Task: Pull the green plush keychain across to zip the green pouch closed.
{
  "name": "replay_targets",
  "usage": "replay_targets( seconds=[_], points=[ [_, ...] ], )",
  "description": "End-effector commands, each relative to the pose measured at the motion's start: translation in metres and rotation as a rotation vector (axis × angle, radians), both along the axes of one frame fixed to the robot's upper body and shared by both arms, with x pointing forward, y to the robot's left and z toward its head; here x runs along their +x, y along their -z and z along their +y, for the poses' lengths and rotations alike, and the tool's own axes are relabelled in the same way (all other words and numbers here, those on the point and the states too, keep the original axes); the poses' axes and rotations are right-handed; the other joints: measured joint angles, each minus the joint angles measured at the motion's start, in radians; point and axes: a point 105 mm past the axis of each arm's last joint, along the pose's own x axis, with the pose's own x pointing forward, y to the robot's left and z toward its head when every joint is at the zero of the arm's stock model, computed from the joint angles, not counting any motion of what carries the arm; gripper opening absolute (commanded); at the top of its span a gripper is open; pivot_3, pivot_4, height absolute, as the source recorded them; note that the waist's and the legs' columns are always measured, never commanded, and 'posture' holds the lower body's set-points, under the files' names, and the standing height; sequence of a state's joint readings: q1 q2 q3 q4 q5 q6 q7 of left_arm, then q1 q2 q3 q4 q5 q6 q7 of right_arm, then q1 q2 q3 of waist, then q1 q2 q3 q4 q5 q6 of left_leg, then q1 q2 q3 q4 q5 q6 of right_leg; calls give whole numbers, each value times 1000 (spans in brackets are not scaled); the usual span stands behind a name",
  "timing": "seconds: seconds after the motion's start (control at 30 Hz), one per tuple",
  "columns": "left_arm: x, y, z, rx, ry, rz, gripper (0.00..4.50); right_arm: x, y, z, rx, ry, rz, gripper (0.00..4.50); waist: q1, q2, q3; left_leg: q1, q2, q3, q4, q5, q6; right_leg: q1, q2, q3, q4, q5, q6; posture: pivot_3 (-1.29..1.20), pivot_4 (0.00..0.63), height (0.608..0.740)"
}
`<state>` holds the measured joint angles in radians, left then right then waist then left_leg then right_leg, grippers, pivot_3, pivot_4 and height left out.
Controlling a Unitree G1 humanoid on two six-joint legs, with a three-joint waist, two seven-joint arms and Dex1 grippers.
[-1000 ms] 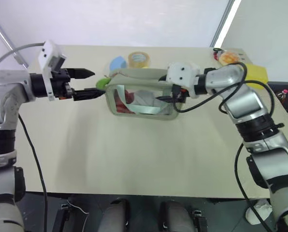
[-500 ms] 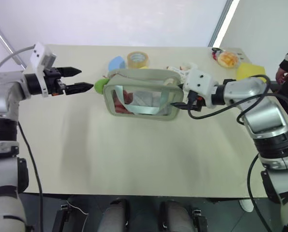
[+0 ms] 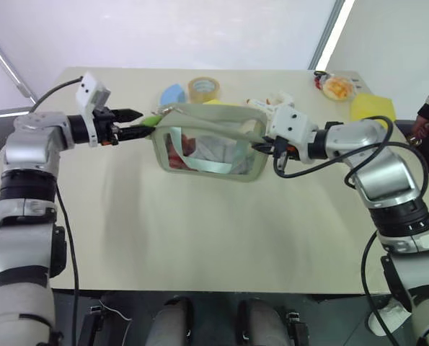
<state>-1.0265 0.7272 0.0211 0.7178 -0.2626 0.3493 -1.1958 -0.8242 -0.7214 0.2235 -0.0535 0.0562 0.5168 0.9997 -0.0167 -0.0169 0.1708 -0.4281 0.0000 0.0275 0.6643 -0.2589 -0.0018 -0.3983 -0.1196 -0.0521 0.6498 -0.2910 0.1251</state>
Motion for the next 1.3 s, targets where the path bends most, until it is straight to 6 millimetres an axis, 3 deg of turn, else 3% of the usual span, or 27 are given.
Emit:
replay_targets(
  seconds=[0.03,0.1,0.27,0.4,0.53,0.67,0.77,0.9,1.0,1.1,1.2,1.3],
  points=[
    [2,-16,6,2,-18,-60,1080,-5,-8,6,-2,-27,-42,0,0,0,0,0,0,0,0,0,0,0,0,0,0,0,0,0,150,740],
    [2,-20,8,2,-17,-67,123,-5,-9,7,-1,-26,-45,0,0,0,0,0,0,0,0,0,0,0,0,0,0,0,0,0,150,740],
    [3,-51,3,-68,-1,-125,44,-5,-9,6,0,-23,-48,0,0,0,0,0,0,0,0,0,0,0,0,0,0,0,0,0,150,740],
    [-3,-80,-33,-75,129,-200,44,-2,-11,7,4,-18,-58,0,1,0,0,0,0,0,0,0,0,0,0,0,0,0,0,0,150,740],
    [-9,-68,-66,24,251,-210,44,-1,-13,8,6,-17,-67,0,1,0,0,0,0,0,1,0,0,1,0,0,0,0,0,0,150,740],
    [-10,-38,-82,134,310,-196,44,-1,-13,9,5,-12,-72,0,-5,0,0,0,0,0,0,0,0,0,0,0,0,0,0,0,150,740],
    [-11,-32,-84,183,323,-198,44,-1,-12,9,4,-12,-73,0,-2,0,0,0,0,0,0,0,0,0,0,0,0,0,0,0,150,740],
    [-12,-43,-71,226,301,-233,1441,0,-13,7,2,-2,-76,0,-2,0,0,0,0,0,0,0,0,0,0,0,0,0,0,0,150,740],
    [-11,-55,-62,228,263,-245,2990,1,-12,7,1,-3,-77,0,0,0,0,0,0,0,0,0,0,0,0,0,0,0,0,0,150,740],
    [-22,-57,-42,265,258,-219,2990,1,-12,8,-3,-8,-79,0,-4,0,0,0,0,-1,0,0,0,0,0,0,0,0,0,0,150,740],
    [-24,-32,-22,323,219,-161,2990,2,-13,10,2,-15,-80,0,-4,1,0,0,0,-2,-1,0,0,-1,0,0,0,0,0,0,150,740],
    [-20,-15,-24,309,203,-140,2990,3,-14,13,3,-23,-85,0,0,1,0,2,0,-2,0,0,0,2,0,0,0,0,0,0,150,740]
  ],
)
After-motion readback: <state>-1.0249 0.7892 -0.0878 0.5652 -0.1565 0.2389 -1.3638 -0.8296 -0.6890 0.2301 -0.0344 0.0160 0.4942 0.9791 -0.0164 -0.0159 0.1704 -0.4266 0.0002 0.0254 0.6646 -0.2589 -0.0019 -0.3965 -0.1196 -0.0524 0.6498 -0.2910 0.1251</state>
